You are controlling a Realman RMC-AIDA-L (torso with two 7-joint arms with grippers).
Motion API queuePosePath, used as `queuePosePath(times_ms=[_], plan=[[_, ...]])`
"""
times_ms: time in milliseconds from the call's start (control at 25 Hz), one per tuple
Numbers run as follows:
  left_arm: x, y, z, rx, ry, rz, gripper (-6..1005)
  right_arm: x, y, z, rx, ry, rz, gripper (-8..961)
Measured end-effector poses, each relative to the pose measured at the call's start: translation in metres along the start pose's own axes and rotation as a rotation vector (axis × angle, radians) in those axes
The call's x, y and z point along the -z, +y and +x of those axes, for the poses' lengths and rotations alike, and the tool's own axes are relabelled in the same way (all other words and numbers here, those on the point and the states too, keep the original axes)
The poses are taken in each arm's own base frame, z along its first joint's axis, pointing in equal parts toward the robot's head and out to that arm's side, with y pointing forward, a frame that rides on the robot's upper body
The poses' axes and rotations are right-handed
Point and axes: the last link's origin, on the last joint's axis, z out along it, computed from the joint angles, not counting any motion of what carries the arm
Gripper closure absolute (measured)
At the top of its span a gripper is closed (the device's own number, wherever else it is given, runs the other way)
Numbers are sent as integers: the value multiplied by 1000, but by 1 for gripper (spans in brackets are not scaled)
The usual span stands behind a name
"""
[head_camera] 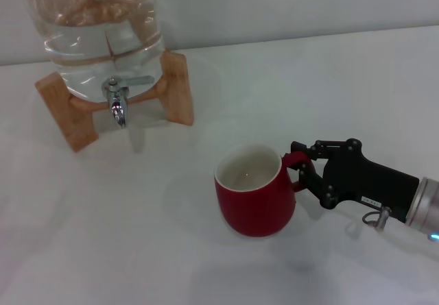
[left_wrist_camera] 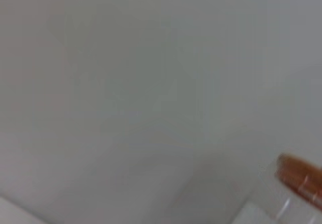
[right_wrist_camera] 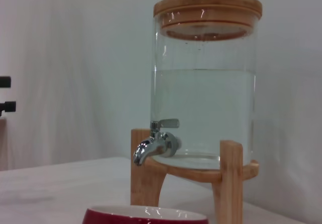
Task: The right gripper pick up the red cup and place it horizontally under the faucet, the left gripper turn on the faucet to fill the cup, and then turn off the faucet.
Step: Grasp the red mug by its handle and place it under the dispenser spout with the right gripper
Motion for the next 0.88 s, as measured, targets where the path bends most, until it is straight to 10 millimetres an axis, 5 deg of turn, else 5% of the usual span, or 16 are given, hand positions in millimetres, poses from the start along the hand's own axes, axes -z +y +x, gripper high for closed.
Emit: queuePosePath(times_ms=[400,880], plan=[[6,-11,-15,-78,-90,78,123,-15,-5,-1,-34,25,6,799],[2,-13,-20,-83,-121,85,123,-56,9,-5,-31,70,-25,799]])
